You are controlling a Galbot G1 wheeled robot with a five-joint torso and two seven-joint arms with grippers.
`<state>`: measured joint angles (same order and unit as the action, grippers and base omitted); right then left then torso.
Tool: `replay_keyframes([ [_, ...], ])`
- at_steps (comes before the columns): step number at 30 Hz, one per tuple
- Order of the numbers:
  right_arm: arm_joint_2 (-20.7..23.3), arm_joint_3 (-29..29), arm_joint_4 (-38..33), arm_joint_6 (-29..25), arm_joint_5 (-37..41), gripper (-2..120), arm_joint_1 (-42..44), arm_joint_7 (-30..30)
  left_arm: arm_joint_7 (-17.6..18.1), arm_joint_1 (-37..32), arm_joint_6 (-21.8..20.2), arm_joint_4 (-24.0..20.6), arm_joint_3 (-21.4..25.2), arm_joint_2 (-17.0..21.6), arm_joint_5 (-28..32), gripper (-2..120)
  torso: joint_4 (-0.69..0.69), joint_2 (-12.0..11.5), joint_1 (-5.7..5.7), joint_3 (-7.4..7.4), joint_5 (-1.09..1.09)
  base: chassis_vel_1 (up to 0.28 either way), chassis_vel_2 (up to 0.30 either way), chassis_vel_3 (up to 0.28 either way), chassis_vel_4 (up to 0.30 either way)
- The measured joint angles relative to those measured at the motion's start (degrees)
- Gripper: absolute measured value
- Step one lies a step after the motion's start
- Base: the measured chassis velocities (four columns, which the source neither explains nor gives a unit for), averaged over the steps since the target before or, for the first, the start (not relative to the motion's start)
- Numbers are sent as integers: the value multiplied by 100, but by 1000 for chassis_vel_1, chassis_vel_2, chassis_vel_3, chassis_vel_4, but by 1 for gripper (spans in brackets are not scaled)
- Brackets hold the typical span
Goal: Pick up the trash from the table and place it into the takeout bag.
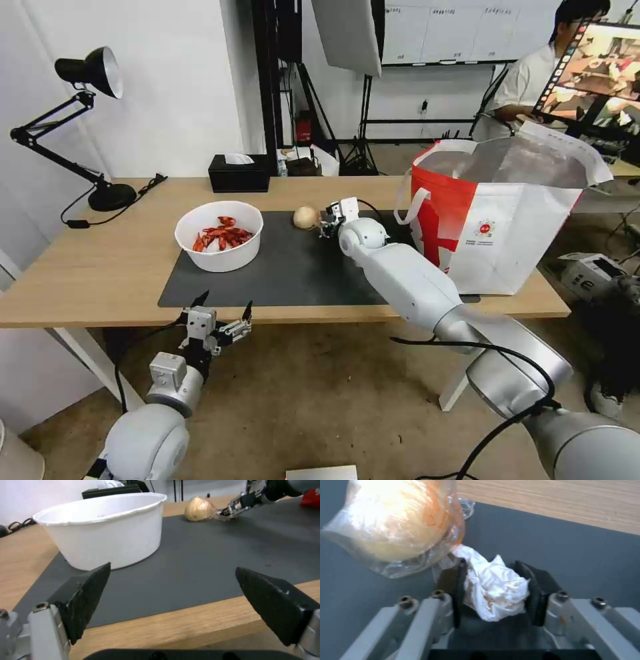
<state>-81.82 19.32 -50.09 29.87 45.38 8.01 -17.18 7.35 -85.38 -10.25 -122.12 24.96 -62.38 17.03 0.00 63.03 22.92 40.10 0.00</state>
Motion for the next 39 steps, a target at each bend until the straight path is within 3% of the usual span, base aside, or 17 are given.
replay_keyframes([
  [8, 88, 5, -116, 12, 58, 9, 25, -39, -2, 34, 0, 0, -48, 26, 5, 100, -2, -1, 0, 0, 0, 0, 0, 0, 0],
  [12, 133, 14, -261, 13, 133, 1, 53, -147, -1, 33, 0, -1, -48, 48, 9, 100, -1, 0, 0, 0, 0, 0, 0, 0, 0],
  [29, 457, 5, -1113, -15, 235, 0, 301, -736, -2, -6, 1, -40, -49, 55, 6, 100, 0, 0, 0, 0, 0, 0, 0, 0, 0],
  [36, 830, 96, -1773, 93, 333, 0, 415, -1144, -1, -24, 9, -46, -45, 39, -20, 100, -1, 0, 0, 0, 0, 0, 0, 0, 0],
  [39, 1255, -19, -2478, -121, 430, 0, 705, -1229, 6, -26, 17, -45, -62, 8, -58, 100, -1, 0, 0, 0, 1, 0, 0, 0, 0],
])
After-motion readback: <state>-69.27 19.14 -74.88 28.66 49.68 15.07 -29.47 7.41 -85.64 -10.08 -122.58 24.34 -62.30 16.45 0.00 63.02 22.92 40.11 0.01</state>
